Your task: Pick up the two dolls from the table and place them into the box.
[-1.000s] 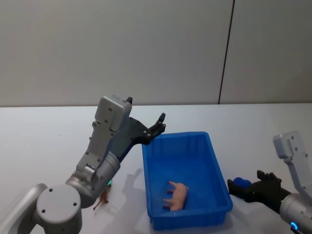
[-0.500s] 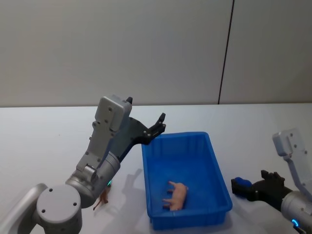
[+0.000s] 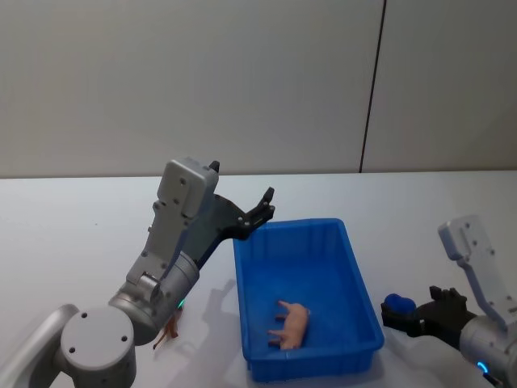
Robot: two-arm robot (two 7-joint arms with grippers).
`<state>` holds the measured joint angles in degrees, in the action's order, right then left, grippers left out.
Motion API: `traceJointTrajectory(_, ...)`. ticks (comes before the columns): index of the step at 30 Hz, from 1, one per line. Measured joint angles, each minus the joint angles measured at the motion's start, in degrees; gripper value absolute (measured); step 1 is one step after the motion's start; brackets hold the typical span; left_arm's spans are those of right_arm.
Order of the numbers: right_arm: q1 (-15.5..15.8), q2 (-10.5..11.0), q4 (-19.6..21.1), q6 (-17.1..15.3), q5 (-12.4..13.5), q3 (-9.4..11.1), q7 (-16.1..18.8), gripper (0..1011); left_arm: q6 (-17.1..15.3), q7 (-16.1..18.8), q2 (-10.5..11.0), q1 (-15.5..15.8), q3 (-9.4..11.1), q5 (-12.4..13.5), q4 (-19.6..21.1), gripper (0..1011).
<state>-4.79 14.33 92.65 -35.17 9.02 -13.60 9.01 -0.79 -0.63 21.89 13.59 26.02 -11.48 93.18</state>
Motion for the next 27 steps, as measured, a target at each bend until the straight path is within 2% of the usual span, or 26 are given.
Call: traceJointTrajectory(27,-1.32,-1.20,-3.98,-0.41,-3.26,-1.15,1.26,989,0.00,0.01,0.00,0.00,0.00,0.00,0.00,1003)
